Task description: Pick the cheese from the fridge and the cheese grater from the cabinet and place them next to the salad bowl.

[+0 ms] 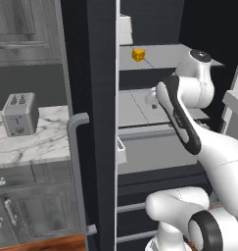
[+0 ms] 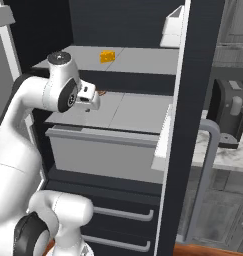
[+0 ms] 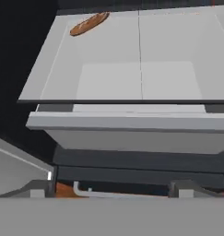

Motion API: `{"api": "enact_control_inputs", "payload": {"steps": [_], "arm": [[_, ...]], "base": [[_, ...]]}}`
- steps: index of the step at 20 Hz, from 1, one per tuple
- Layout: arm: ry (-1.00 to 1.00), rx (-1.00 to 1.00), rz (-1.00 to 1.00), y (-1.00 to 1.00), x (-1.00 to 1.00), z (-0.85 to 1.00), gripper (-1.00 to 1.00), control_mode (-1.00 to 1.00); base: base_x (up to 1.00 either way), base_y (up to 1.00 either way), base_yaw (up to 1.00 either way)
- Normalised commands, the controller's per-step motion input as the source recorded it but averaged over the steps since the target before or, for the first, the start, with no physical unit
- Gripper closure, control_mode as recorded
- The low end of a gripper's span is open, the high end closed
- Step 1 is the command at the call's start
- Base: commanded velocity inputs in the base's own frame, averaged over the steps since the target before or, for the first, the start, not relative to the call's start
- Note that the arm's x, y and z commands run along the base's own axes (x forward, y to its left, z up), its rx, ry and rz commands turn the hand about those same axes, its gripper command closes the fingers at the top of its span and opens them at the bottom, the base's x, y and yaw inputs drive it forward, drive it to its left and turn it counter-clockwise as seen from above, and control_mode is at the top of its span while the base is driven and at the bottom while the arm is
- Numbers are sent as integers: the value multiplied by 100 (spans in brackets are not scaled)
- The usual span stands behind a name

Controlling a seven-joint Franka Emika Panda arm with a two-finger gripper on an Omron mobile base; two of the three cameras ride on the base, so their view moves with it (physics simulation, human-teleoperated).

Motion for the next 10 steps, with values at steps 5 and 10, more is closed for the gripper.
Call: {"api": "enact_control_inputs", "payload": {"steps": [5, 10], "arm": [[-29, 0, -12, 0, 0, 54, -100, -100], [-37, 0, -10, 0, 0, 50, -100, -100]], "base": [[0, 0, 0], [0, 0, 0]]}}
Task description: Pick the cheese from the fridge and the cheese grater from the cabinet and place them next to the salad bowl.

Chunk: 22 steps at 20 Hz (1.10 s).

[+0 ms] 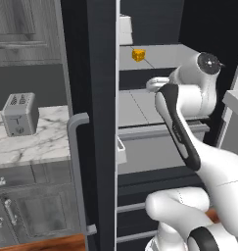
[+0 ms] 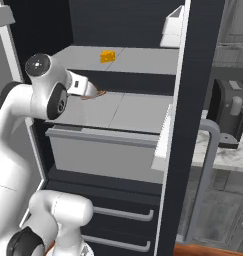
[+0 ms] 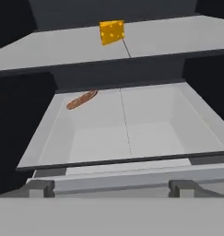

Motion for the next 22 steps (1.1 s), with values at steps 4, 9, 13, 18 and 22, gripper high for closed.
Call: {"api": "enact_control_inputs", "payload": {"steps": [4, 9, 13, 18, 22], "arm": [[-15, -2, -12, -6, 3, 51, -100, -100], [-4, -5, -2, -2, 17, 48, -100, -100], [1, -6, 0, -2, 27, 46, -100, -100], [2, -4, 1, -7, 29, 38, -100, -100], [16, -1, 4, 0, 35, 38, -100, -100]], "base": [[0, 0, 0], [0, 0, 0], [0, 0, 0], [0, 0, 0], [0, 0, 0]]}}
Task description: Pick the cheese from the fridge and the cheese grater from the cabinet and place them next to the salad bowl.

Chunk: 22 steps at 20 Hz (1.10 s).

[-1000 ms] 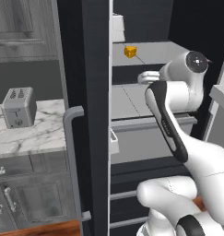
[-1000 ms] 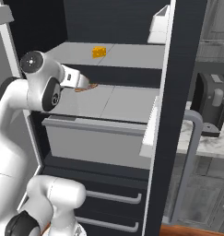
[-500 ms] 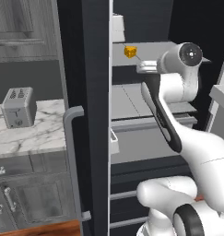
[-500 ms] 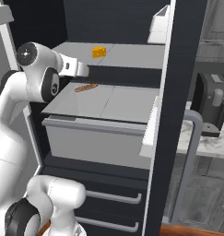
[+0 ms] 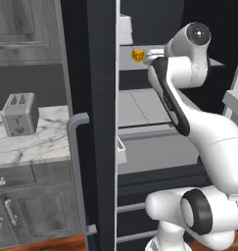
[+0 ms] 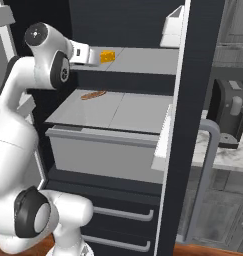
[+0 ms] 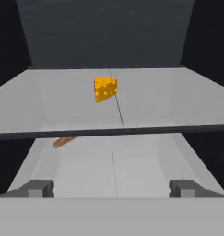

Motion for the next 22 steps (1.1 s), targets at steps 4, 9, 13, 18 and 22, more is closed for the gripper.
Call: {"api": "enact_control_inputs", "payload": {"steps": [4, 9, 13, 18, 22], "arm": [[5, -1, 4, 0, 42, 9, -100, -100], [0, -3, 3, 0, 52, -14, -100, -100], [0, -1, 4, 0, 57, -16, -100, -100], [1, 0, 1, 0, 55, -11, -100, -100], [2, 0, 0, 0, 57, -4, -100, -100]], "base": [[0, 0, 0], [0, 0, 0], [0, 0, 0], [0, 0, 0], [0, 0, 0]]}}
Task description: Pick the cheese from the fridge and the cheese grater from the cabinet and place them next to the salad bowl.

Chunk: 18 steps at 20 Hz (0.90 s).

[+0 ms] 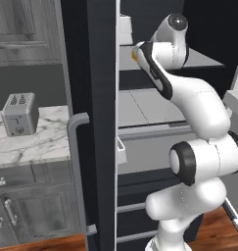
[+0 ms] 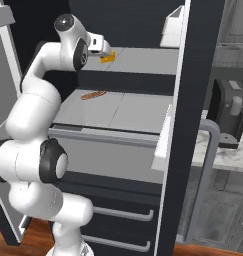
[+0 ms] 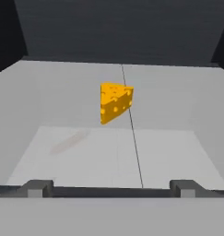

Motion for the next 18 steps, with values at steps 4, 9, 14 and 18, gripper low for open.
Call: {"api": "enact_control_inputs", "payload": {"steps": [4, 9, 14, 18], "arm": [[12, 0, 0, 1, 59, 0, -100, -100], [2, 0, 0, 1, 57, -1, -100, -100], [0, 0, 0, 1, 43, -3, -100, -100], [0, 0, 0, 6, 47, -6, -100, -100]], "base": [[0, 0, 0], [0, 0, 0], [0, 0, 0], [0, 0, 0]]}}
